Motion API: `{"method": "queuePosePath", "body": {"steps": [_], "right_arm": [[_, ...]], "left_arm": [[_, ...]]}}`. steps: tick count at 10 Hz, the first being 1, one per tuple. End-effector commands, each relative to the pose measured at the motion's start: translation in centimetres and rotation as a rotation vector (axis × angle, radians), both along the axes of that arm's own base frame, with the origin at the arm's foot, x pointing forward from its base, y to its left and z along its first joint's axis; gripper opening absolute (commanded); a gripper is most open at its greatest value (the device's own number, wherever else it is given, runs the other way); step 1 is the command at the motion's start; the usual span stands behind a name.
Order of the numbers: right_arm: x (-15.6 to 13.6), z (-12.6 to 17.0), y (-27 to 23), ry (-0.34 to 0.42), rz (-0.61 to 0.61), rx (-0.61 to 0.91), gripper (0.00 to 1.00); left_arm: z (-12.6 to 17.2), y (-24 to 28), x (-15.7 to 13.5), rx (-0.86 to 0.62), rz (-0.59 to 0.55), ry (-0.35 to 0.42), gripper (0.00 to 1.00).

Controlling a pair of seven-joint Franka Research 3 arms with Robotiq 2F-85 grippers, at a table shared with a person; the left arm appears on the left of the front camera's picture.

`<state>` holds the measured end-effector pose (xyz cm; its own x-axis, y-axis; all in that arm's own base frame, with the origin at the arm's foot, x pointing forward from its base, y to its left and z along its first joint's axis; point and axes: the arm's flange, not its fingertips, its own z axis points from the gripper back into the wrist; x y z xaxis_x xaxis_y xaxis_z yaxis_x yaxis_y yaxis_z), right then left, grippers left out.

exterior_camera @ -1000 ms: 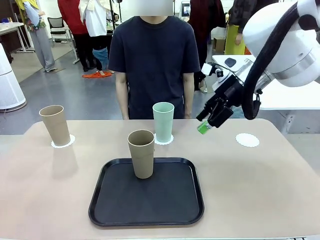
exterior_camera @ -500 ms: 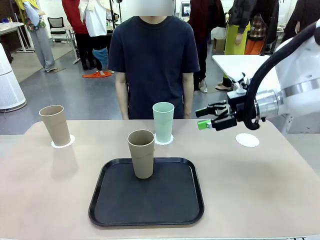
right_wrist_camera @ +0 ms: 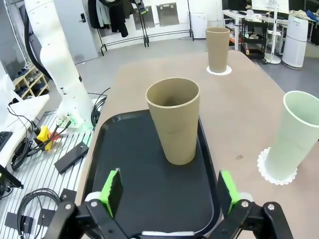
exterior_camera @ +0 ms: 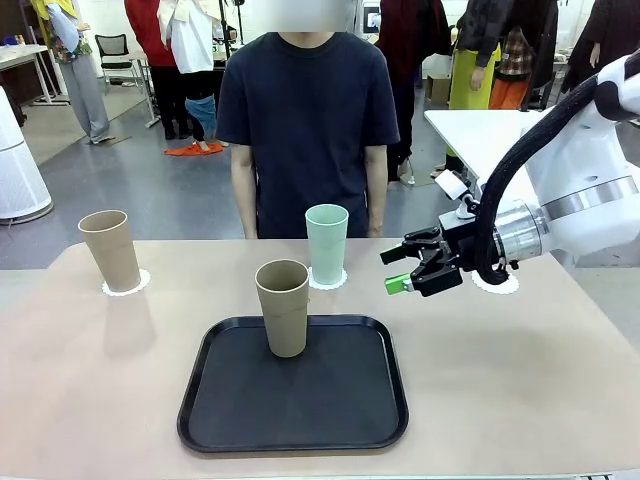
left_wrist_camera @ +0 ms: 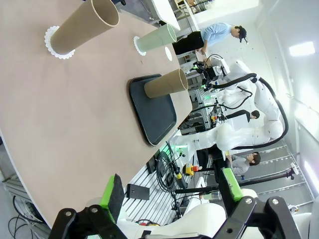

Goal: Place coasters on the table and set cups on them.
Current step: Take one Reusable plastic cup from the Flat Tray and place it on a coaster set by the human.

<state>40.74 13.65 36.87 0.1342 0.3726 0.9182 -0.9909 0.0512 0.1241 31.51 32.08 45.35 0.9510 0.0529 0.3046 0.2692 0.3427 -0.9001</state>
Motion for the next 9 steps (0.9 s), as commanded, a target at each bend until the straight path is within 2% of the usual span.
{"method": "queuePosePath", "body": {"steps": [1,5,7,9], "right_arm": [[0.2,0.2,-0.3,0.004,-0.002,0.016,1.00],[0.2,0.1,-0.5,0.001,-0.007,0.007,1.00],[-1.1,-2.1,1.4,-0.060,-0.089,0.086,1.00],[-1.7,-5.5,3.5,-0.033,-0.109,0.087,1.00]], "left_arm": [[0.2,0.1,-0.2,-0.005,-0.001,-0.003,1.00],[0.2,0.1,-0.2,-0.005,-0.001,-0.003,1.00],[0.2,0.1,-0.2,-0.005,-0.001,-0.003,1.00],[0.2,0.1,-0.2,-0.005,-0.001,-0.003,1.00]]}}
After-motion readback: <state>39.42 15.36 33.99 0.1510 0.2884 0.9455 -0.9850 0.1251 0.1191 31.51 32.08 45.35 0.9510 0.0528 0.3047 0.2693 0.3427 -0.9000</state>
